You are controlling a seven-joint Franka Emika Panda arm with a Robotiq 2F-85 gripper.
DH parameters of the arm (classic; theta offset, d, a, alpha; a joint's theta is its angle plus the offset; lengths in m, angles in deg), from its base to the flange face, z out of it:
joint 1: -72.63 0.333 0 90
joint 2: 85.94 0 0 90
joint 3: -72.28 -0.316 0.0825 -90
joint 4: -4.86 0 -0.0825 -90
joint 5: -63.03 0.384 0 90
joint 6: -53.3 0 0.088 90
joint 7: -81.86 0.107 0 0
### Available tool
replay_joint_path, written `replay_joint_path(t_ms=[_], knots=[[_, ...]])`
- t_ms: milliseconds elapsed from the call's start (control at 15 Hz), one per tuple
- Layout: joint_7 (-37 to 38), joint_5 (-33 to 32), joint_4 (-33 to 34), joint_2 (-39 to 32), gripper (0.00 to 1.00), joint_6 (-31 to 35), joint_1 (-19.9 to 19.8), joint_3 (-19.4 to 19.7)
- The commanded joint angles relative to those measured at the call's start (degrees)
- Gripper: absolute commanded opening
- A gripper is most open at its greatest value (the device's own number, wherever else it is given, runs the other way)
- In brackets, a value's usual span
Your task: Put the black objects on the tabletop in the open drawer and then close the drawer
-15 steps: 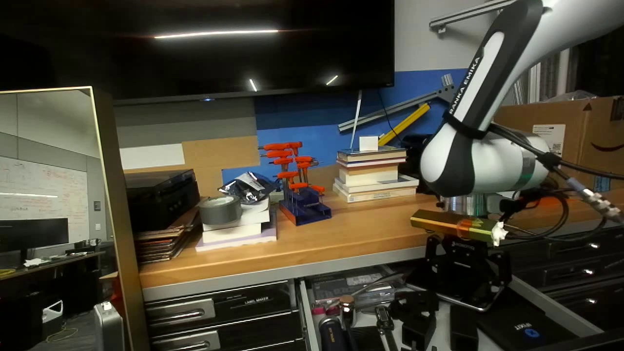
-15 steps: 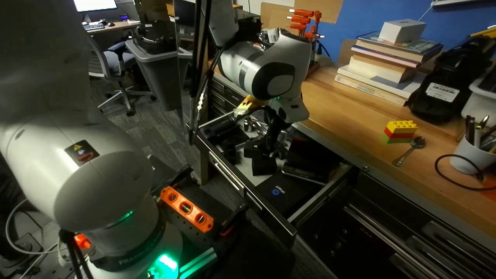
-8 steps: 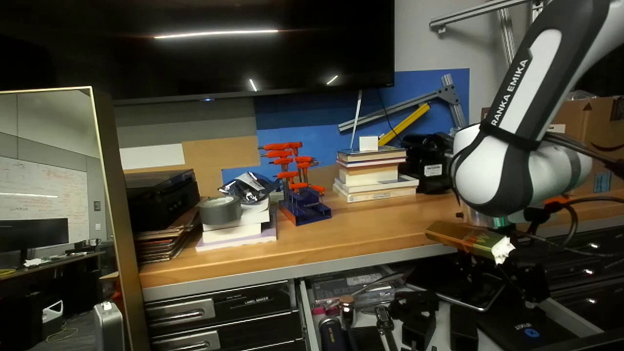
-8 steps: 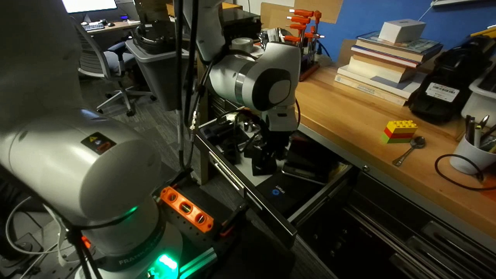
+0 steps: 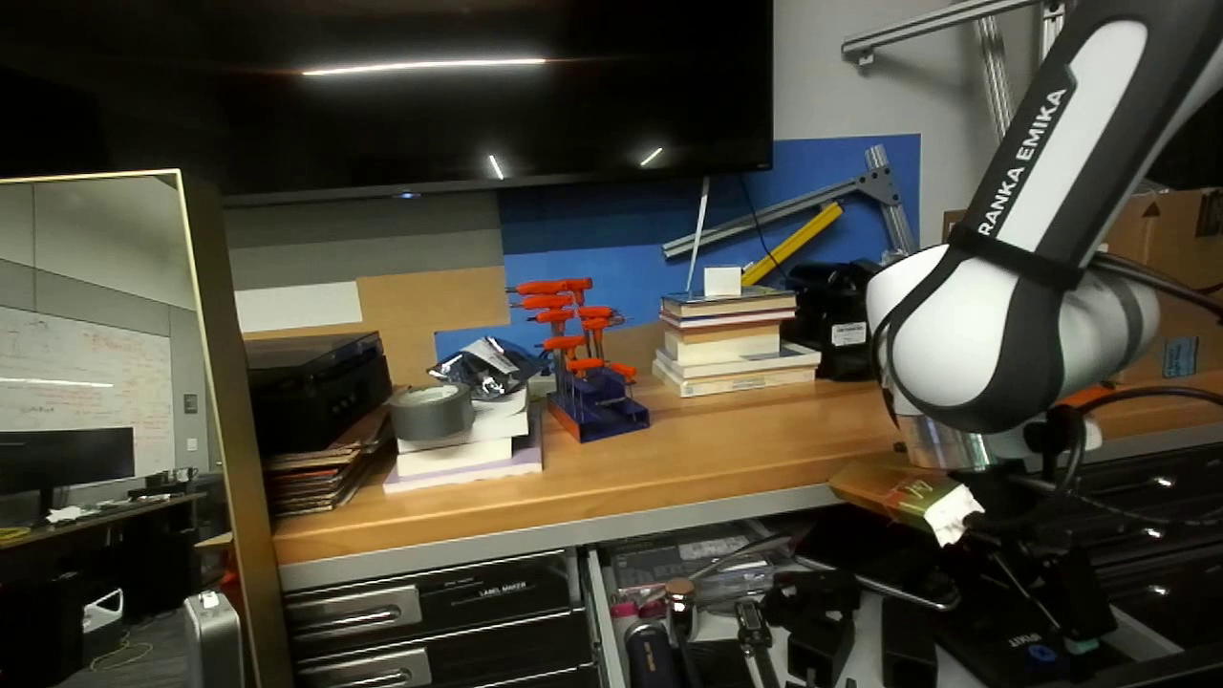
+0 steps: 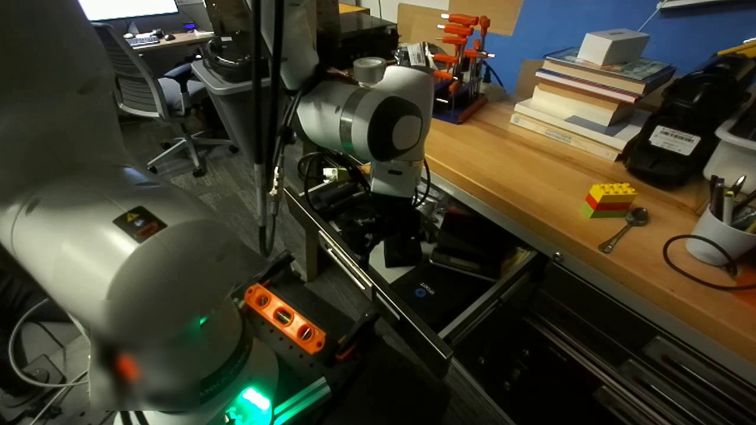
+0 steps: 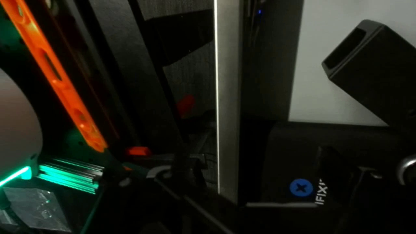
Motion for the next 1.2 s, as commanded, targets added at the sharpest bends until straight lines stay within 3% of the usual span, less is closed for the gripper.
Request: replay_joint_path(t_ms=[0, 733, 1133], knots=[[-1.53, 5.86, 0.2, 2.36, 1.0, -4.06, -3.74, -4.74], [-12.14, 20.56, 0.25, -2.49, 1.0, 2.57, -9.18, -5.76], [-10.52, 21.31, 0.16, -5.9, 1.0, 0.46, -10.51, -4.99]])
